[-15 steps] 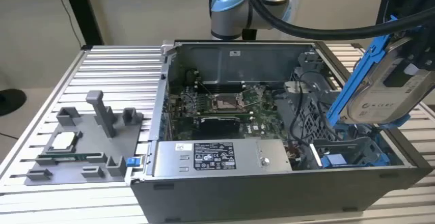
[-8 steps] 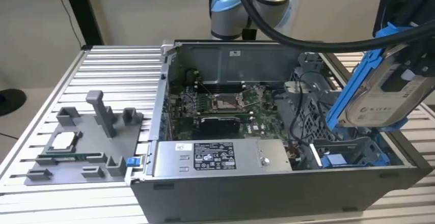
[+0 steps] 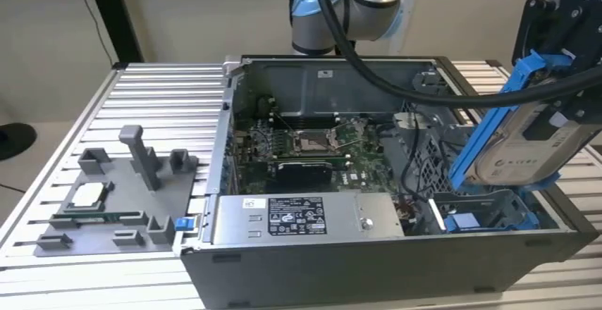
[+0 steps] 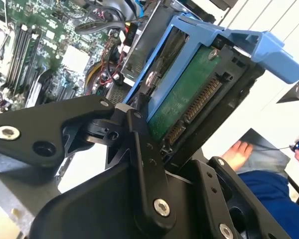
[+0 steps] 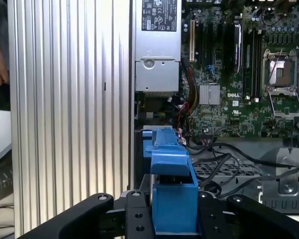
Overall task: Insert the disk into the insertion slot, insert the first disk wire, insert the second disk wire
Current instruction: 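Insert the disk into the insertion slot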
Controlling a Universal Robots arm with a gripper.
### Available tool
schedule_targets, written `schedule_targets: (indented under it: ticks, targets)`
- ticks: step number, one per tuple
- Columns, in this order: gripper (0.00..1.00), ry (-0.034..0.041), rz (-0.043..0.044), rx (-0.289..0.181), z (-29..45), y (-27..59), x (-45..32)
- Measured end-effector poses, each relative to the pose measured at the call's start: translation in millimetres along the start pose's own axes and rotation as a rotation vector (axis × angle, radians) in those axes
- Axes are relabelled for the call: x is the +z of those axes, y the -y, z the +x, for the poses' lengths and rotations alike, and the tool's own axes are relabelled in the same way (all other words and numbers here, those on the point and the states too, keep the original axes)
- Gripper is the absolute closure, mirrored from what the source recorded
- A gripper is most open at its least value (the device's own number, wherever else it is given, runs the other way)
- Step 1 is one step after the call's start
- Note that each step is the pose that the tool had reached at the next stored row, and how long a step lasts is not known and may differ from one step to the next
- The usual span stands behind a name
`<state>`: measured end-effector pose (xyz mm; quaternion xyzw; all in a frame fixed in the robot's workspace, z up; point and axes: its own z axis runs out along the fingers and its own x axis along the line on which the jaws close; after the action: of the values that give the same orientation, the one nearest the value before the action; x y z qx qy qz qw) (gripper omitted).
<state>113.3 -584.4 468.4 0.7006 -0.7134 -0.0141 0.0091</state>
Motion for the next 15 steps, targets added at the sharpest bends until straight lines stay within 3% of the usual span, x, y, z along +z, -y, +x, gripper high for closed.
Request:
schedule_targets:
  ticks: [2,6,7,15]
  targets:
    - [1.0,0.0068,0.0001,0.0,1.1,0.1,2.2]
    - [1.0,0.0333,0.0011,-0.001,3.5,0.3,5.6]
    - [1.0,0.0368,0.001,-0.001,4.5,0.3,6.4]
    - [1.0,0.0376,0.0011,-0.001,8.5,0.8,17.6]
